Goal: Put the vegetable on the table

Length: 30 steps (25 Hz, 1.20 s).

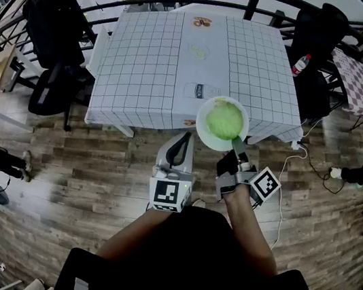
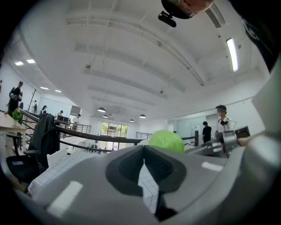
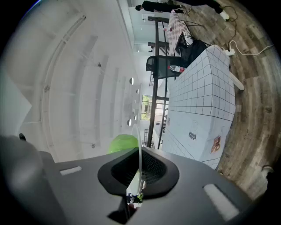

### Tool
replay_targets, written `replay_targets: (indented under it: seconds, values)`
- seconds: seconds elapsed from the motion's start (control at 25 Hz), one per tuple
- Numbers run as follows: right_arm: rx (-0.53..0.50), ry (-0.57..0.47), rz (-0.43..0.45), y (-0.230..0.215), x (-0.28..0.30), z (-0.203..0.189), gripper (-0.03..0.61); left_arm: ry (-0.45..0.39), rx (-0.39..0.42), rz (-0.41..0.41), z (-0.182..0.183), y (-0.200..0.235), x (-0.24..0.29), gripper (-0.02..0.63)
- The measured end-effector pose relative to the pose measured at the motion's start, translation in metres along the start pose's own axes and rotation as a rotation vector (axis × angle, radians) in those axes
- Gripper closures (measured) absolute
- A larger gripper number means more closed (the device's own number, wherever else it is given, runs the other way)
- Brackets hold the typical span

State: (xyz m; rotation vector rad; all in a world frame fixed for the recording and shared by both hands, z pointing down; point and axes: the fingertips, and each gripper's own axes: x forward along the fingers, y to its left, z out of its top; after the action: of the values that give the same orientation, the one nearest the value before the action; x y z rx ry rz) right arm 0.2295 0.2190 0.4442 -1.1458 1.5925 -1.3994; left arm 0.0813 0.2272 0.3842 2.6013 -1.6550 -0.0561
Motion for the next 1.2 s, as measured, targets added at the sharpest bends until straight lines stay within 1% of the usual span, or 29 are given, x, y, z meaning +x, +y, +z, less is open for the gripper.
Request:
replay_targets:
  seconds: [0.2, 0.36, 0.48, 0.68, 0.8, 1.0, 1.08, 1.2]
  values:
    - [0.001, 0.001, -0.003, -0.004, -0.004, 0.003, 0.572, -0.012, 0.016, 0.005, 0.004, -0.003, -0.001, 0.604]
    - [0.001, -0.007, -0.004, -0.005, -0.008, 0.004, 0.566, -0.016, -0.002, 0.02, 0.003, -0.002, -0.005, 0.604]
    - [0.009, -0.006, -0.019, -0.009, -0.013, 0.006, 0.566, -0.01, 0.003, 0.03, 0.002, -0.003, -0.008, 0.604]
    - [0.018, -0.003, -0.006, -0.012, -0.022, 0.008, 0.568, -0.012, 0.009, 0.049, 0.001, -0.007, -0.015, 0.606]
    - [0.014, 0.009, -0.001, -0.011, -0.027, 0.009, 0.568, -0.014, 0.015, 0.065, 0.001, -0.009, -0.02, 0.604]
    - [0.007, 0.04, -0.002, -0.013, -0.038, 0.008, 0.568, -0.013, 0.003, 0.108, -0.003, -0.01, -0.027, 0.604]
    - [0.014, 0.05, 0.004, -0.02, -0.047, 0.011, 0.568, -0.015, 0.011, 0.121, -0.008, -0.019, -0.032, 0.604]
    - [0.025, 0.067, 0.027, -0.036, -0.076, 0.027, 0.568, -0.023, 0.043, 0.143, -0.018, -0.052, -0.043, 0.604]
